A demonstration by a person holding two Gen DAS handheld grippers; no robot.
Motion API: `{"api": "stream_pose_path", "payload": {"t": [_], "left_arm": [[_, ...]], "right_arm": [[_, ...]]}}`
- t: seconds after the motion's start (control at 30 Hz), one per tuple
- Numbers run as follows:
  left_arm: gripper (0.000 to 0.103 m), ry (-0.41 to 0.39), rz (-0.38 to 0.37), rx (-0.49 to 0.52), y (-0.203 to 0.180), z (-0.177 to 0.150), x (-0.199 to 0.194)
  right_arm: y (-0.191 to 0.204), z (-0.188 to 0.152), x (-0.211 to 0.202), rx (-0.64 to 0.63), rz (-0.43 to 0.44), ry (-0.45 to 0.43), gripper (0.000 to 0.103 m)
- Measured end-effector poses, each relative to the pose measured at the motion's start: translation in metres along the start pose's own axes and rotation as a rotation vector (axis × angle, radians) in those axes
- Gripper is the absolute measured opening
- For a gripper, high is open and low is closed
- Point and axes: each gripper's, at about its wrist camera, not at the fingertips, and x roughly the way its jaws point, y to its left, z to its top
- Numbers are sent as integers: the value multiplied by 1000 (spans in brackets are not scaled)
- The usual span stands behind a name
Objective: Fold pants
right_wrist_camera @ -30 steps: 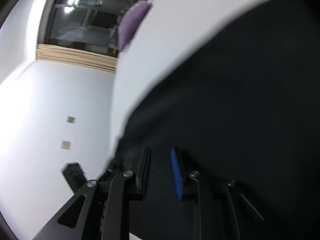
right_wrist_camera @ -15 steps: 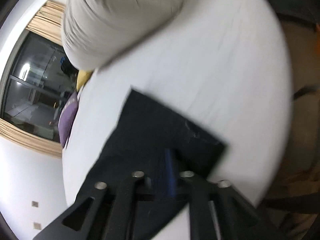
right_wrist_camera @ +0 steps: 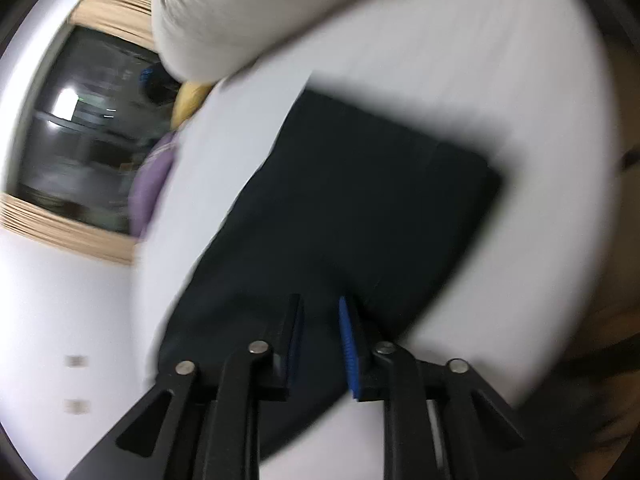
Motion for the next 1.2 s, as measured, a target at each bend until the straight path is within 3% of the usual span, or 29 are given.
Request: {"api": "stream_pose_path", "payload": {"t": [0.03,0.07,0.2,0.47,0.7,1.07,1.13,1.2], "left_arm": [[5,-1,4,0,0,-3,-2],[5,-4,8,-4,-2,-6,-3],[5,-9,13,-14,-2,-13,-1],[5,-4,3,-16,6,-13,-2],[5,-4,-1,-19,19,-12,-13],[5,0,-15,-35,25,-13,-10],[5,3,-17,-37,26,-13,-10],[5,4,-19,-39,27,-13,-11]], "right_arm": [[-7,5,-21,3,-33,-41,63],[-12,13,-37,18,-32,-72,65],[-31,14,-70,92,-18,-132,65],[-63,19,-56,247,19,-90,64],[-59,28,-44,318,115,-124,54],[-53,42,-34,391,213,-171,53],[-56,46,-31,410,233,-177,47],[-62,53,-22,439,241,-176,29]]}}
